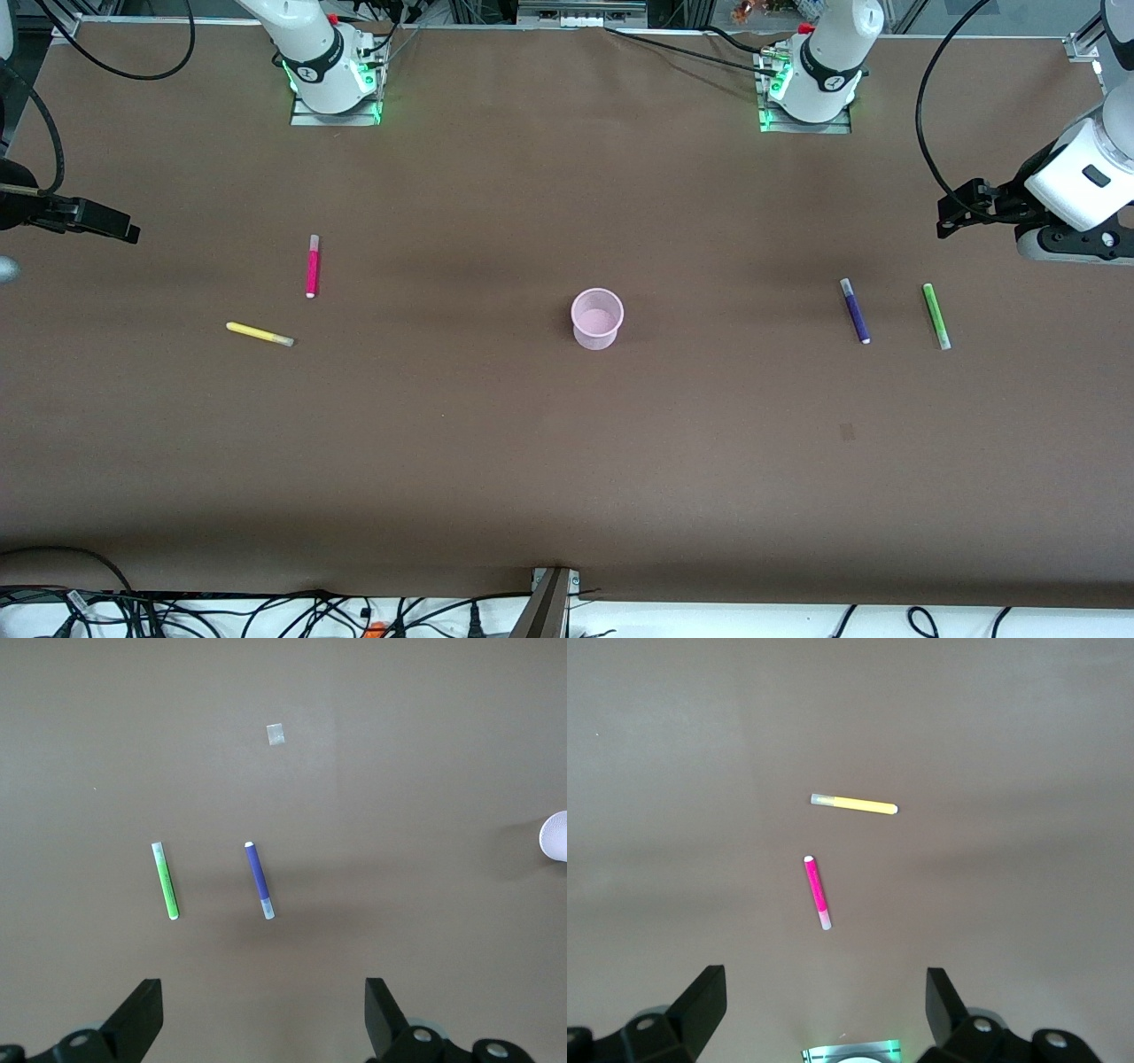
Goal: Organize pens into pink holder with both arms
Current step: 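Reach the right gripper to the pink marker while the left gripper reaches the purple marker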
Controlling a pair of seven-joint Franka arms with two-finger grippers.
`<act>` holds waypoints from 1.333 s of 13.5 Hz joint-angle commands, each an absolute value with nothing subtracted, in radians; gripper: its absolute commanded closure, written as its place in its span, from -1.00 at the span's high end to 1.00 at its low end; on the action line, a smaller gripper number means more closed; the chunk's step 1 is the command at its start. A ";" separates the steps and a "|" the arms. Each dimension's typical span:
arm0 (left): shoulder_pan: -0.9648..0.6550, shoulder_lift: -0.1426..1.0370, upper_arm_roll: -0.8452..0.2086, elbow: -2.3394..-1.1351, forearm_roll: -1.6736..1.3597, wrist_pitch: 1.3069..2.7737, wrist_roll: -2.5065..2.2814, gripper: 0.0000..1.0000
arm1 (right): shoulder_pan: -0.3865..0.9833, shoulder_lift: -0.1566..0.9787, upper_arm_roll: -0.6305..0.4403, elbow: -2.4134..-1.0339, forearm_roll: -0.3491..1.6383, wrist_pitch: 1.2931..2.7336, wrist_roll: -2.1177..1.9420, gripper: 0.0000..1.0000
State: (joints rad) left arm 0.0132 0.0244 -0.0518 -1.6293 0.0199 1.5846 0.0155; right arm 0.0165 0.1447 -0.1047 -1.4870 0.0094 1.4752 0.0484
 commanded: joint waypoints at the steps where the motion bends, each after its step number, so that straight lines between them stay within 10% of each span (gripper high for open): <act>1: 0.008 0.041 -0.049 -1.595 0.012 1.562 0.015 1.00 | 0.023 0.137 -0.104 -1.503 0.018 1.485 0.055 0.99; 9: 0.008 0.048 -0.049 -1.598 0.015 1.557 0.012 1.00 | 0.020 0.141 -0.106 -1.500 0.040 1.489 0.051 0.99; 18: 0.038 0.332 -0.031 -1.614 0.071 1.466 -0.015 1.00 | 0.012 0.144 -0.110 -1.496 0.037 1.493 0.045 0.99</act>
State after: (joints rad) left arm 0.0300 0.2428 -0.0347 -1.6403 0.0472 1.4696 0.0093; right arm 0.0171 0.1469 -0.1080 -1.4926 0.0240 1.4851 0.0483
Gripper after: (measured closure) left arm 0.000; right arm 0.000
